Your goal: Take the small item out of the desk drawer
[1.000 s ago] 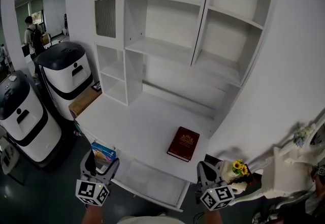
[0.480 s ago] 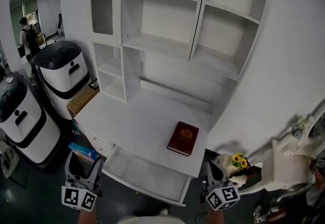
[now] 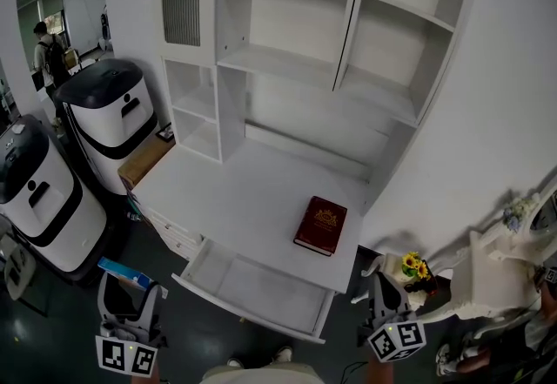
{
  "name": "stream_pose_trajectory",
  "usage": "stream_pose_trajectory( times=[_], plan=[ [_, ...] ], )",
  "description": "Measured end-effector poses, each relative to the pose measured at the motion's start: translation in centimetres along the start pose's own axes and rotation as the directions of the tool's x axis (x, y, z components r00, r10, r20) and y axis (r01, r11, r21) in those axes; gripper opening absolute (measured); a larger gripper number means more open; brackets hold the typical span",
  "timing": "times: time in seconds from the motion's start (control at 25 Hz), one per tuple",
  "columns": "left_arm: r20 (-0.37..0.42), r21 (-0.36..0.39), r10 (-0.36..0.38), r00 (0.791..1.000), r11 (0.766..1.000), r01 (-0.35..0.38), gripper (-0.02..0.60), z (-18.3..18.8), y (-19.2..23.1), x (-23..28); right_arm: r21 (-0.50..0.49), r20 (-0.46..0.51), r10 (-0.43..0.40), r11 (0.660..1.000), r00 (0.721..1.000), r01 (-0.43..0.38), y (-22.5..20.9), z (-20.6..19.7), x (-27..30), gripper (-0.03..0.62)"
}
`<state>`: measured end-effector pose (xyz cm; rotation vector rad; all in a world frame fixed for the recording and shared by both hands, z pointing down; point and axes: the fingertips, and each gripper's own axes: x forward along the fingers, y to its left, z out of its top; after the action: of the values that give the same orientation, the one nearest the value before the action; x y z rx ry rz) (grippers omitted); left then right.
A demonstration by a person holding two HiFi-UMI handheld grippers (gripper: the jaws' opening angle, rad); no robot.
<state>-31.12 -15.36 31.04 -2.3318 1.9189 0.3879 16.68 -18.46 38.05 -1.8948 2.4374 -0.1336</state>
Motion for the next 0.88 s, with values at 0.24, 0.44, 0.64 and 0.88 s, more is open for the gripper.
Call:
stream_pose_trajectory(
  times=[0.24, 0.44, 0.64, 0.88],
  plan=[
    [0.009, 0.015, 0.050, 0.999, 0.999, -0.050, 0.434, -0.4, 1.8, -2.8, 0.001, -0.004, 0.018, 1.000, 1.000, -0.018, 1.9, -0.3, -0.5, 0.009],
    [-0.011, -0.006, 0.059, 0.998, 0.998, -0.059, 0.435, -1.6, 2.1, -4.2, -0.008, -0.021, 0.031, 0.999, 0.999, -0.031, 3.3, -0.7, -1.3, 0.009],
    [-0.021, -0.036, 0.046, 0.999, 0.998, -0.047, 0.436, -2.3, 1.9, -4.6, -0.021, -0.033, 0.031, 0.999, 0.999, -0.032, 4.1, -0.9, -2.2, 0.009],
    [-0.018, -0.063, 0.016, 1.000, 0.998, -0.017, 0.434, -3.0, 1.1, -4.2, -0.023, -0.042, 0.021, 0.999, 0.999, -0.022, 4.6, -1.0, -3.2, 0.009]
  ],
)
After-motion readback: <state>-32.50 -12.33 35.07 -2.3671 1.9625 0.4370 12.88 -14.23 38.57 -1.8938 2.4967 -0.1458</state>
